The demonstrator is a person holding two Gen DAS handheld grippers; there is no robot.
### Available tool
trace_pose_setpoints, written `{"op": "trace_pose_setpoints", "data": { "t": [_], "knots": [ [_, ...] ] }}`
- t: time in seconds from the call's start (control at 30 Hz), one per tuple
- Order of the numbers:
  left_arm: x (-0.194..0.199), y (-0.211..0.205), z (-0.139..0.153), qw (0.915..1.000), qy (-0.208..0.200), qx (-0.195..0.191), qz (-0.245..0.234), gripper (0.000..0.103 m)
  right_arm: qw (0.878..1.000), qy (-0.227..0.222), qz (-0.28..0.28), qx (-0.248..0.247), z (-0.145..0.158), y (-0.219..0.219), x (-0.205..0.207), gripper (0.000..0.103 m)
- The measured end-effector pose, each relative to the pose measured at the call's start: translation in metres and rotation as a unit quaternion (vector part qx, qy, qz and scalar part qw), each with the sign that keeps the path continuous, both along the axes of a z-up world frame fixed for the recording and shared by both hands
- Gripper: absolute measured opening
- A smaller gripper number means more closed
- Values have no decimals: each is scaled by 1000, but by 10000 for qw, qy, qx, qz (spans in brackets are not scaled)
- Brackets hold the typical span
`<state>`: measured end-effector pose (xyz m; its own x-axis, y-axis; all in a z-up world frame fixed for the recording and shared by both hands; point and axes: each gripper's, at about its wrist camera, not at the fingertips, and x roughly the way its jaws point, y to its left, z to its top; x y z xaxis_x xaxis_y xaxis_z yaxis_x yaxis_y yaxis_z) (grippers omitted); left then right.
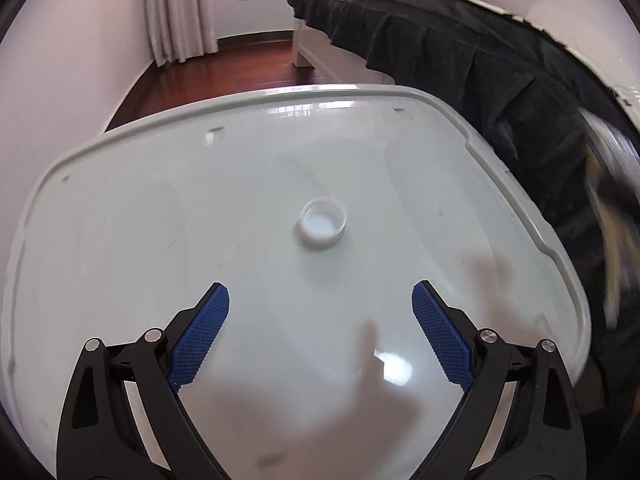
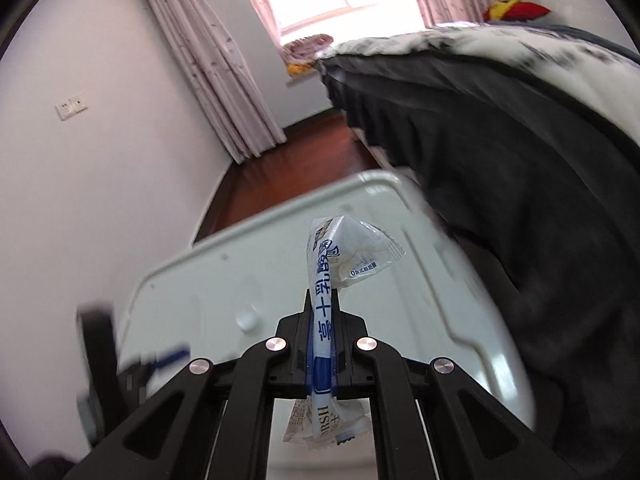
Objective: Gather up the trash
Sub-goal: 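Grasp the white-blue plastic wrapper with the right tool while the left tool grasps the white bottle cap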
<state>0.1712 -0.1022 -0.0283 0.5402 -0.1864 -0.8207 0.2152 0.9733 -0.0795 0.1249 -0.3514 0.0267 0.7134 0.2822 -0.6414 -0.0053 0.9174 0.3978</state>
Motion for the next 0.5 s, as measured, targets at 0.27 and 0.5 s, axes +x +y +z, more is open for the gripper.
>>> {"op": "trace_pose_setpoints", "data": {
  "t": [0.27,0.5],
  "knots": [
    [44,-17,-22,9992,294,-111,264,90,9999,-14,21,155,-5,-17,-4,6],
    [45,-31,-29,9993,8,324,198,88,9988,-57,155,462,-1,-20,0,6]
  ]
}}
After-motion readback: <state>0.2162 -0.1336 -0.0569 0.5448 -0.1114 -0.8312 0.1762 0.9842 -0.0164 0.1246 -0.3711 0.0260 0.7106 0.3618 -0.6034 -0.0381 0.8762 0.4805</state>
